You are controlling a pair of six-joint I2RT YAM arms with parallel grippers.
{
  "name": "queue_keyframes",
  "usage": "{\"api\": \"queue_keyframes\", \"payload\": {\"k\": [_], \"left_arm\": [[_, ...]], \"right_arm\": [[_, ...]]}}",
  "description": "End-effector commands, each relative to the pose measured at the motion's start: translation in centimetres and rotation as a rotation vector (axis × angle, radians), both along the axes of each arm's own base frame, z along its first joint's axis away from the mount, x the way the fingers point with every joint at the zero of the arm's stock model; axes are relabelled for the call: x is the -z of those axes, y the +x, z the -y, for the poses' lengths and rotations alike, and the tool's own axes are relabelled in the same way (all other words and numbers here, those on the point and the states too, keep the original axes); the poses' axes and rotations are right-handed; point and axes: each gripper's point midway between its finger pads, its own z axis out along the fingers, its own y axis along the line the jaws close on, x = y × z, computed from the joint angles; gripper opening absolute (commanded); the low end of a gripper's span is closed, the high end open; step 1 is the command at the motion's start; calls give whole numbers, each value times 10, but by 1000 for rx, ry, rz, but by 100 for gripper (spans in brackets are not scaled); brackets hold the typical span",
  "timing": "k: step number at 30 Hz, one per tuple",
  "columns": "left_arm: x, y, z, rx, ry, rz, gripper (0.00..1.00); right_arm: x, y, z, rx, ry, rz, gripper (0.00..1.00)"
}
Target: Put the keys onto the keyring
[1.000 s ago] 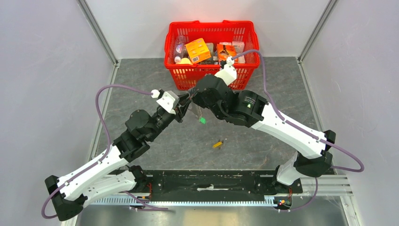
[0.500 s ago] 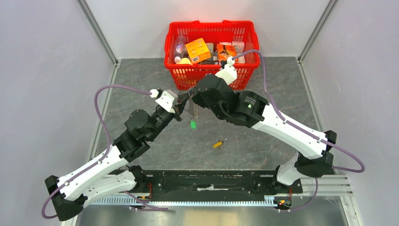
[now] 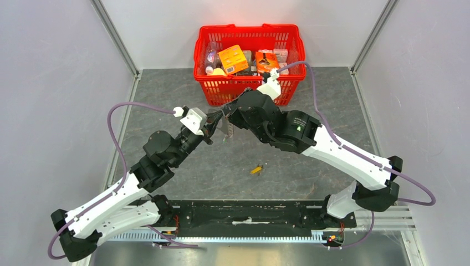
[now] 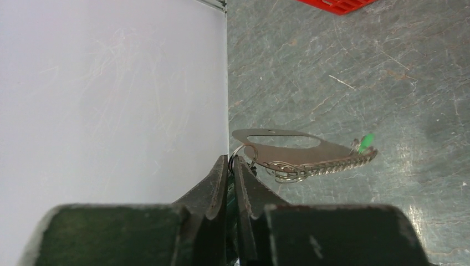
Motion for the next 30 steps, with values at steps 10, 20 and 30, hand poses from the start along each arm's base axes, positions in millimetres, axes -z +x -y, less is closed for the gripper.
{"api": "queue_keyframes", "payload": {"k": [10, 20, 30], "left_arm": [[-39, -11, -6, 26, -84, 91, 2], [-37, -13, -6, 31, -83, 86, 2], [-42, -20, -6, 66, -98, 87, 2]], "right_arm": [[-13, -8, 12, -12, 30, 26, 20], [-24, -15, 22, -30, 47, 42, 27], [-35, -23, 40, -59, 16, 95, 35]]}}
